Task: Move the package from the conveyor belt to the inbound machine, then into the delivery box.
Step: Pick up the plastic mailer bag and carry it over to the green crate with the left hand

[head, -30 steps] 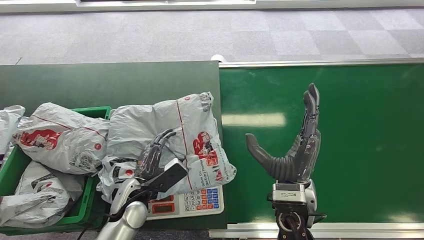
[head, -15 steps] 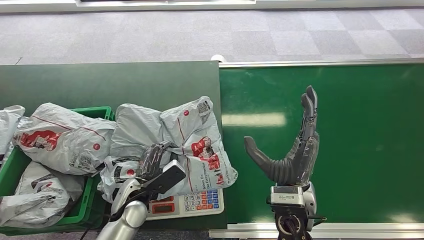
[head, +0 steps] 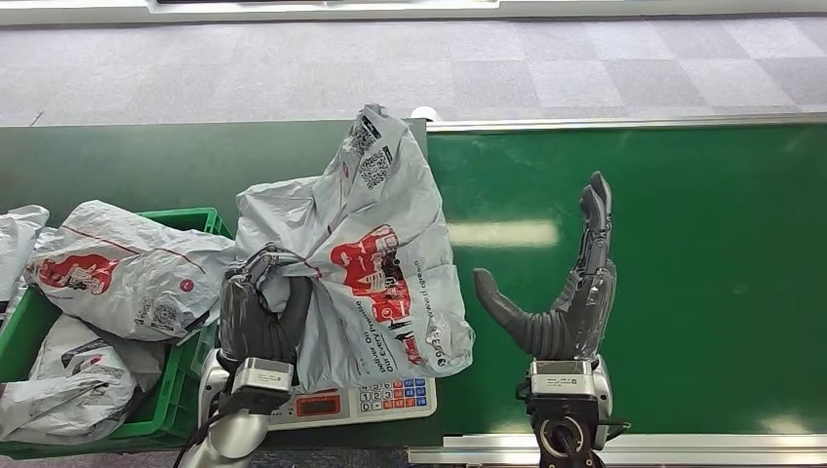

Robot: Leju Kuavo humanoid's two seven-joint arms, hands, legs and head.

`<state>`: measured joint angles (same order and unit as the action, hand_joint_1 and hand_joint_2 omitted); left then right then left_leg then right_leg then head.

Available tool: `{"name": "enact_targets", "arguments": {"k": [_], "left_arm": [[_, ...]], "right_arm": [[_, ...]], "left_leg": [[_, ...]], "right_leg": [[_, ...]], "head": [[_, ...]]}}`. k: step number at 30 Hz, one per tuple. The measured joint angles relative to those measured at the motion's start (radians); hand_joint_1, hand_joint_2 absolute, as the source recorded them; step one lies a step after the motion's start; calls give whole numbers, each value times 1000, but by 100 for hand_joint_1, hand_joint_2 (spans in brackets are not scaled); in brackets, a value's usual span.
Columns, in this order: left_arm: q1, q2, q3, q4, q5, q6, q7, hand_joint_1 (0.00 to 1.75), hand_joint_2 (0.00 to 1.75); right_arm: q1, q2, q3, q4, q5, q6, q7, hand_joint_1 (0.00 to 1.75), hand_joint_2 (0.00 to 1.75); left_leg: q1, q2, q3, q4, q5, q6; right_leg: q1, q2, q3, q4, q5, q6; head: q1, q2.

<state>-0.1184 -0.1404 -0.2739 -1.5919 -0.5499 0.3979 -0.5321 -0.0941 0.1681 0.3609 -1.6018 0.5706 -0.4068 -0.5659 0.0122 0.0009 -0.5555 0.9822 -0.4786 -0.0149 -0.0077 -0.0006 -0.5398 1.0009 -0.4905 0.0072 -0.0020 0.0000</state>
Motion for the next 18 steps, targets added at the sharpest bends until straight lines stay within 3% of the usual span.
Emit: {"name": "enact_targets", "arguments": {"k": [3,9,12,18], "left_arm": [[9,7,-12,-37,-33,42,-5,175,175],[35,36,5,-148,-58,216,0,175,175],[53,55,63,-196,5,274,-39,175,175],[95,49,243,-285,55,285,-157,169,175]], "right_arm": [[8,0,0,10,-5,2,-1,0,175],[42,0,-10,56,-26,-2,-6,0,175],[64,0,-26,86,-40,-12,-8,0,175],[101,-1,-56,127,-53,-27,-12,0,175]], "left_leg": [[0,0,0,0,0,0],[0,0,0,0,0,0],[0,0,0,-1,0,0],[0,0,0,-1,0,0]], "right_leg": [[0,0,0,0,0,0],[0,0,0,0,0,0],[0,0,0,0,0,0],[0,0,-1,0,-1,-1]], "head": [[0,0],[0,0],[0,0],[0,0]]}}
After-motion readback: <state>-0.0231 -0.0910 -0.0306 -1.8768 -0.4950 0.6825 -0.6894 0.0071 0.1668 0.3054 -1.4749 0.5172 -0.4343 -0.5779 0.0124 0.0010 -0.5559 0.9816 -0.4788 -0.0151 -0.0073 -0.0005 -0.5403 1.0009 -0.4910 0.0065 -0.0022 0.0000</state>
